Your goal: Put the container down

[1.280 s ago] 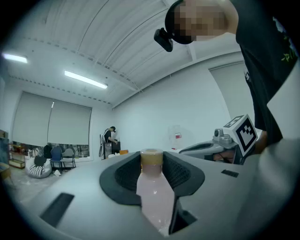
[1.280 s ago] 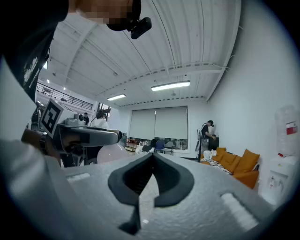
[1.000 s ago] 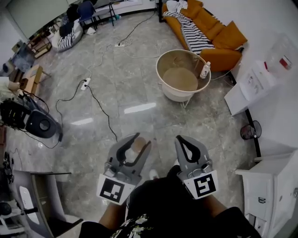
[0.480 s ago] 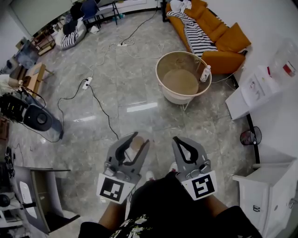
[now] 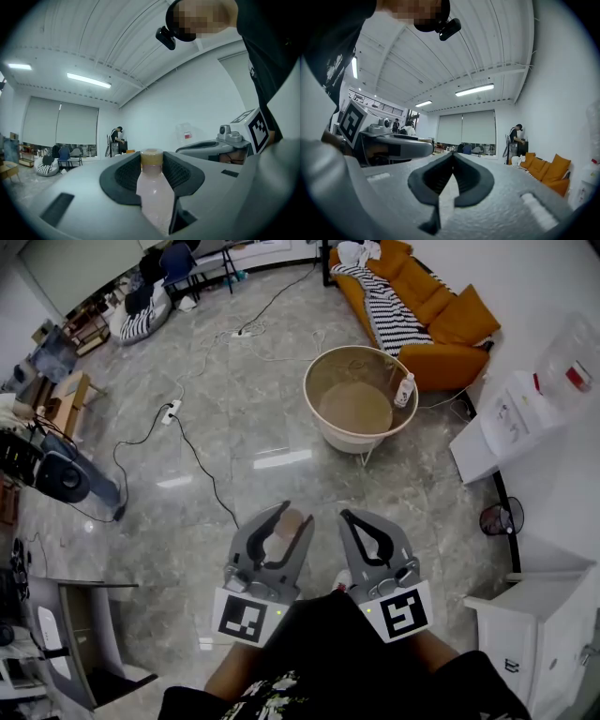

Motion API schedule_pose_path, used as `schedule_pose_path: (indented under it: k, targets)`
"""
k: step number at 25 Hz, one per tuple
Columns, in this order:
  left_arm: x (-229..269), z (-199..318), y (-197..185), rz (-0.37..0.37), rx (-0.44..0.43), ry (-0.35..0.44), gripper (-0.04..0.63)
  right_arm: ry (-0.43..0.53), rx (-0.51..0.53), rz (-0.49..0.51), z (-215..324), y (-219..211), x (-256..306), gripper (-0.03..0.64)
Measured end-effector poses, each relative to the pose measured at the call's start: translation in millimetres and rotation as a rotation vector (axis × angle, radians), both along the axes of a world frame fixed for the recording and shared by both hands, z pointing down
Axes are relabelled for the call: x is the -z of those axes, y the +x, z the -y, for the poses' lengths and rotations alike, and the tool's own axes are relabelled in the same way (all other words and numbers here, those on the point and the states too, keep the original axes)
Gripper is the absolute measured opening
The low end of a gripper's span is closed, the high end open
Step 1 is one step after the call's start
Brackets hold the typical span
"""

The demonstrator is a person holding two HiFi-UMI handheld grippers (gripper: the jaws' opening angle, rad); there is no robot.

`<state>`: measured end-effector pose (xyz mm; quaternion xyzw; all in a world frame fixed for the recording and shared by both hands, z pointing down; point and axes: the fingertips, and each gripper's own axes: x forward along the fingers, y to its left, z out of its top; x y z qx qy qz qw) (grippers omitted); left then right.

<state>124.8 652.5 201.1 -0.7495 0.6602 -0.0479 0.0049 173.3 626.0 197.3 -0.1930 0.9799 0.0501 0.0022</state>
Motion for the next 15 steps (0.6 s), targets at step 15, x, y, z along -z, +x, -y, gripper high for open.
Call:
schedule_pose_path:
  k: [15]
  targets:
    - [-28, 61, 76, -0.012, -0.075, -0.031, 0.152, -0.052, -0.079, -0.006, 52, 66, -24, -0.005]
